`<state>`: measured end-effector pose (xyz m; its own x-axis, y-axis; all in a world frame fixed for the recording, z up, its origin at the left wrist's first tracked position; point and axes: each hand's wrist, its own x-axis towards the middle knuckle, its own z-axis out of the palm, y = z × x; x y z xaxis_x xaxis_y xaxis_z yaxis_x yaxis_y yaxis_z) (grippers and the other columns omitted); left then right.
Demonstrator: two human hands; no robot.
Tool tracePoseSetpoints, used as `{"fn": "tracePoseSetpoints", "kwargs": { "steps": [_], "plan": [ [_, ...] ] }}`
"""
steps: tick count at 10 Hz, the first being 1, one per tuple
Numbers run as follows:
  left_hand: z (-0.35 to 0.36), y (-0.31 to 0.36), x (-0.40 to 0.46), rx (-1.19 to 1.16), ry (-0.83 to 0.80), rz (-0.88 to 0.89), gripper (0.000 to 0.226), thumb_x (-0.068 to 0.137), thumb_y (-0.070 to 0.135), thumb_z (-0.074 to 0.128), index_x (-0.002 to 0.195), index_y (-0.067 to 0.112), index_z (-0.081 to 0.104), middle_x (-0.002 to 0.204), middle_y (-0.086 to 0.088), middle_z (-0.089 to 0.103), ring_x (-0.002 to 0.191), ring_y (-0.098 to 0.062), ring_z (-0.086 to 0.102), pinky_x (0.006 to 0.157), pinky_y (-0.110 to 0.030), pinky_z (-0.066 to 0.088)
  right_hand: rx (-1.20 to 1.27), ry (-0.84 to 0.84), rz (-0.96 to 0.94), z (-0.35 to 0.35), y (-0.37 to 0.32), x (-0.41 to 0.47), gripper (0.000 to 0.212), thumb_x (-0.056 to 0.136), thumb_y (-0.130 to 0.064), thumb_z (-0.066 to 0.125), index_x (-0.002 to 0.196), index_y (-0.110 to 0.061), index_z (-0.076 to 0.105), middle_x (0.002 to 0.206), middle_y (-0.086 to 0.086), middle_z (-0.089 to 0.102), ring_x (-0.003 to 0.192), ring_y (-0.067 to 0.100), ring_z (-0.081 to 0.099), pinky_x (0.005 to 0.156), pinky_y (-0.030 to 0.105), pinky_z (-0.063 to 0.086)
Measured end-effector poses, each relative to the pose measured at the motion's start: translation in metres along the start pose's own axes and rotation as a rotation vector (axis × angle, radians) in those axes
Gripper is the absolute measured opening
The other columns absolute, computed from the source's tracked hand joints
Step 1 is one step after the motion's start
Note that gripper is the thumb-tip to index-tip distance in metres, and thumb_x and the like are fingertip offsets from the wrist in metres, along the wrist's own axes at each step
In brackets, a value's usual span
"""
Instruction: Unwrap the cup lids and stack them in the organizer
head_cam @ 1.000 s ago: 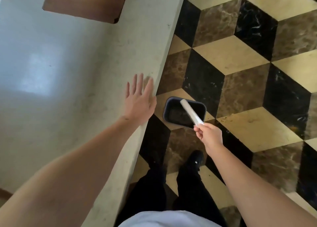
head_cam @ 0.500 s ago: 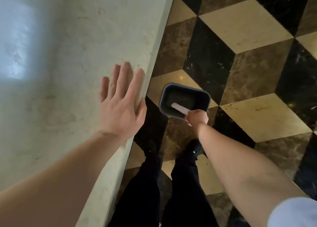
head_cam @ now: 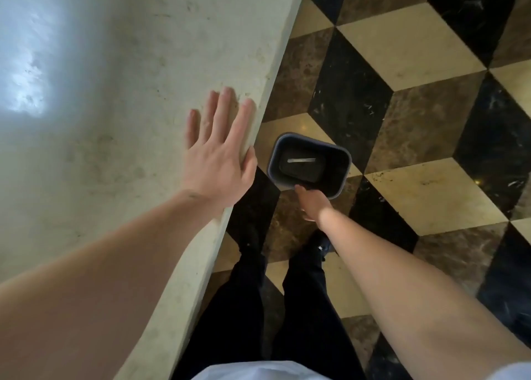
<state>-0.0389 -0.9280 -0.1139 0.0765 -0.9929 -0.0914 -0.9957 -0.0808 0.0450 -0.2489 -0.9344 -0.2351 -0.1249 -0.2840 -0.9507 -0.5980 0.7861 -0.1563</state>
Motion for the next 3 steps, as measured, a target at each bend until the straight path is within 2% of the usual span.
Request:
{"fn": "tracePoseSetpoints", "kwargs": {
  "steps": [1, 2, 3],
  "plan": [
    [-0.005, 0.004, -0.003, -0.05, -0.016, 0.001, 0.077, 0.094, 0.044, 0.042, 0.162, 0.029, 0.008, 0.171, -0.007, 0.005, 0.158, -0.028, -0.003, 0.125, -0.052, 0.004, -0.045, -0.09, -0.043, 0.01, 0.011, -0.071, 0.036, 0.103, -0.039, 0.054, 0.125, -0.011, 0.065, 0.096, 0.006, 0.073, 0.088, 0.023, 0.073, 0.091, 0.044, 0.061],
    [-0.032, -0.001, -0.001, -0.149, -0.109, -0.027, 0.073, 0.097, 0.038, 0.047, 0.16, 0.029, 0.012, 0.172, -0.008, 0.004, 0.157, -0.029, -0.007, 0.127, -0.053, 0.003, -0.097, -0.153, -0.063, 0.028, 0.022, -0.133, 0.029, 0.102, -0.027, 0.054, 0.118, -0.006, 0.066, 0.108, 0.015, 0.075, 0.101, 0.031, 0.074, 0.096, 0.045, 0.056],
    [-0.053, -0.005, -0.021, -0.399, -0.173, -0.084, 0.049, 0.095, 0.024, 0.052, 0.144, 0.022, 0.048, 0.157, -0.009, 0.041, 0.149, -0.033, 0.028, 0.119, -0.043, 0.028, -0.276, -0.164, -0.182, 0.053, 0.031, -0.184, 0.033, 0.102, -0.022, 0.052, 0.116, 0.002, 0.069, 0.114, 0.021, 0.074, 0.104, 0.034, 0.073, 0.088, 0.039, 0.058]
  ]
}}
